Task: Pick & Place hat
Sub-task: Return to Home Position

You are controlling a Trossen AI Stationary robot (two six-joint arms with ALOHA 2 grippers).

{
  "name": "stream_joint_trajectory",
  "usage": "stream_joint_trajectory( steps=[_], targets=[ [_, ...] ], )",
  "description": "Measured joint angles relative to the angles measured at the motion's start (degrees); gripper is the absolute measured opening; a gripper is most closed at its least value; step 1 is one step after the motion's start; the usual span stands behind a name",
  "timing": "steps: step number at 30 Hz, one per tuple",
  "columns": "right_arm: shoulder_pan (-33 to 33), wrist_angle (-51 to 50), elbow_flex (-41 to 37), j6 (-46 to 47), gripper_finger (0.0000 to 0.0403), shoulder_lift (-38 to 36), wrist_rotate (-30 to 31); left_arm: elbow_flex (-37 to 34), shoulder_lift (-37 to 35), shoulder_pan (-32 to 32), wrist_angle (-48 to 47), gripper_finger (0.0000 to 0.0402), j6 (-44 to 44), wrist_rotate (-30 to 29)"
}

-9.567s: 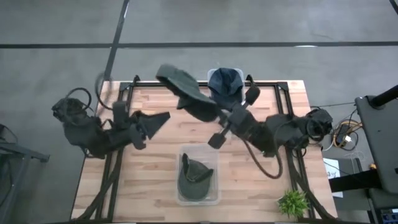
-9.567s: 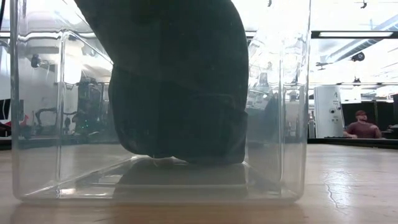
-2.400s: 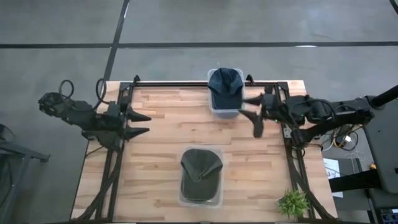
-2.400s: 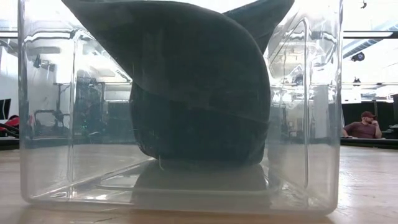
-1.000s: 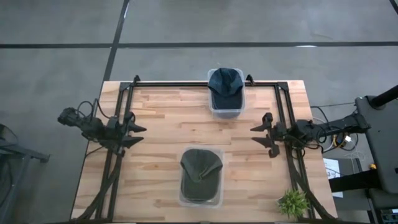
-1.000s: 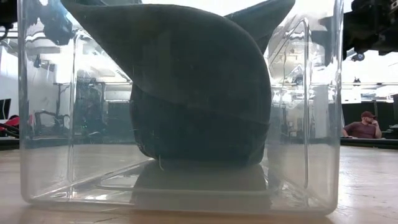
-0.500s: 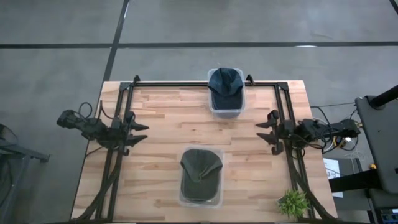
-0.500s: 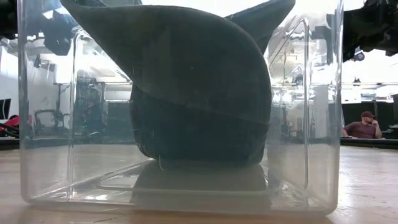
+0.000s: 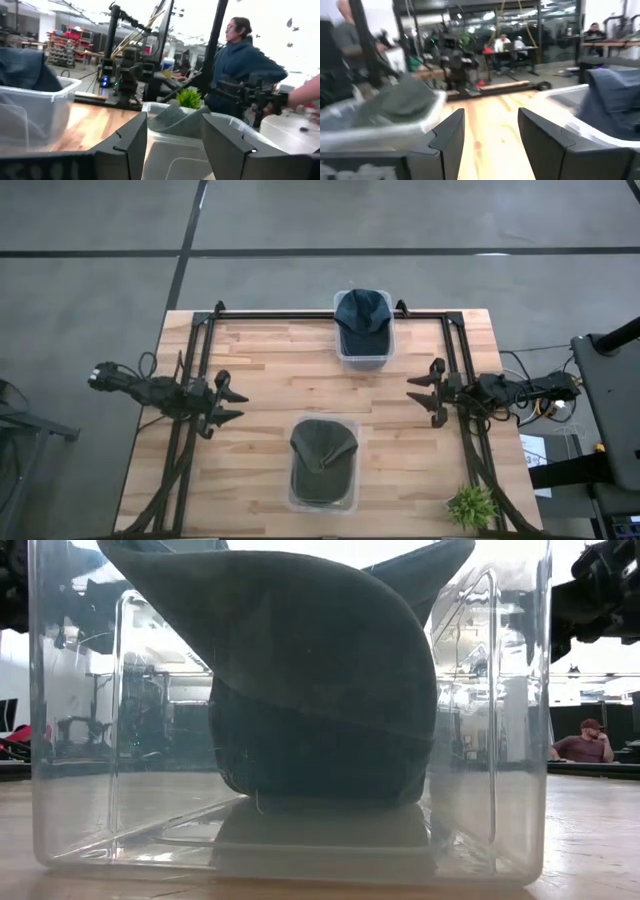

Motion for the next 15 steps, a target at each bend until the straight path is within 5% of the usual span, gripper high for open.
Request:
stream_joint_trajectory(
  steps=[10, 15],
  targets=[
    [0.1, -2.9, 0.0, -3.9, 0.0176, 0.4, -2.7, -0.2, -0.1, 0.5, -0.2, 0.0176, 2.6, -0.4],
    [0.1, -2.9, 0.0, -6.9, 0.0180, 0.8, -2.7, -0.2, -0.1, 0.5, -0.8, 0.0176, 1.6, -5.1]
  ],
)
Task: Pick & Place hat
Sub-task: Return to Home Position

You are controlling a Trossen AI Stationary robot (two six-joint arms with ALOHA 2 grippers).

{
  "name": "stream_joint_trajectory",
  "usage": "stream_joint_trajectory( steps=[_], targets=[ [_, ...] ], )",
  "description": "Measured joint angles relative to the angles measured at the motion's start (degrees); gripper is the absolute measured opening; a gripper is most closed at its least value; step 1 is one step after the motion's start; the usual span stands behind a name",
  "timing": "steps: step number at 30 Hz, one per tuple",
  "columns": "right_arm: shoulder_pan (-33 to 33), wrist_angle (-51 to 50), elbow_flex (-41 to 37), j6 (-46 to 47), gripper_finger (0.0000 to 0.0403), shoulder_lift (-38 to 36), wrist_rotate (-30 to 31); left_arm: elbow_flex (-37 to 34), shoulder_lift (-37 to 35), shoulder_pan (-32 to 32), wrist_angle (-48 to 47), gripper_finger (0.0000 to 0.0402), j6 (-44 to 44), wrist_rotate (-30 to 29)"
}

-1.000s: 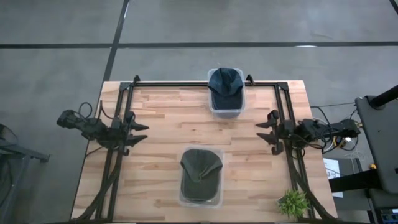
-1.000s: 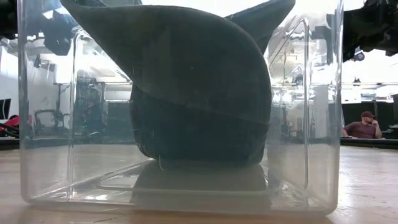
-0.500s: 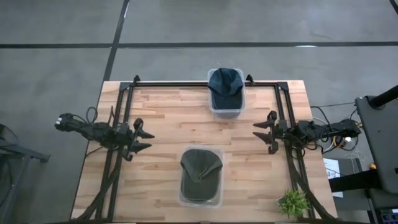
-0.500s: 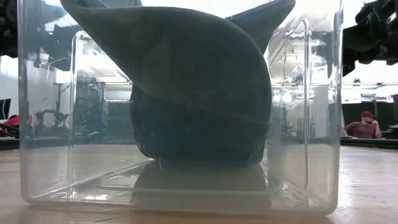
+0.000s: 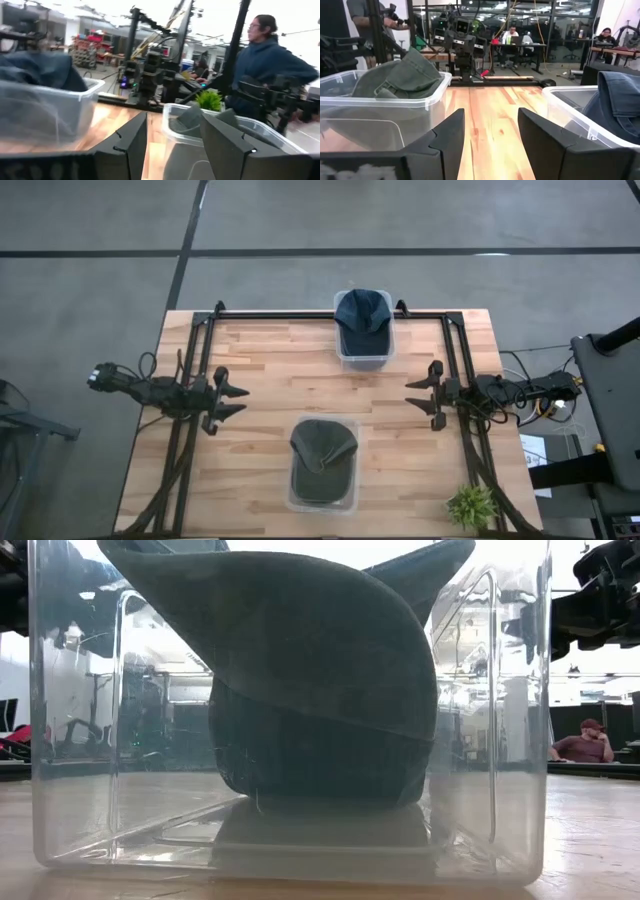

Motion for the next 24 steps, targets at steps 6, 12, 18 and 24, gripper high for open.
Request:
stream_joint_trajectory(
  steps=[6, 12, 18, 24],
  targets=[
    [0.0, 0.0, 0.0, 0.0, 0.0177, 0.0, 0.0, 0.0, 0.0, 0.0, -0.4, 0.0176, -2.5, -0.7],
    [0.0, 0.0, 0.0, 0.1, 0.0177, 0.0, 0.0, 0.0, 0.0, 0.0, -0.4, 0.0176, -2.6, -0.7],
    [0.0, 0.0, 0.0, 0.2, 0.0180, 0.0, 0.0, -0.1, 0.0, 0.0, -0.4, 0.0176, -2.6, -0.7],
    [0.0, 0.0, 0.0, 0.2, 0.0176, 0.0, 0.1, -0.1, 0.0, 0.0, -0.5, 0.0176, -2.6, -0.7]
  ],
)
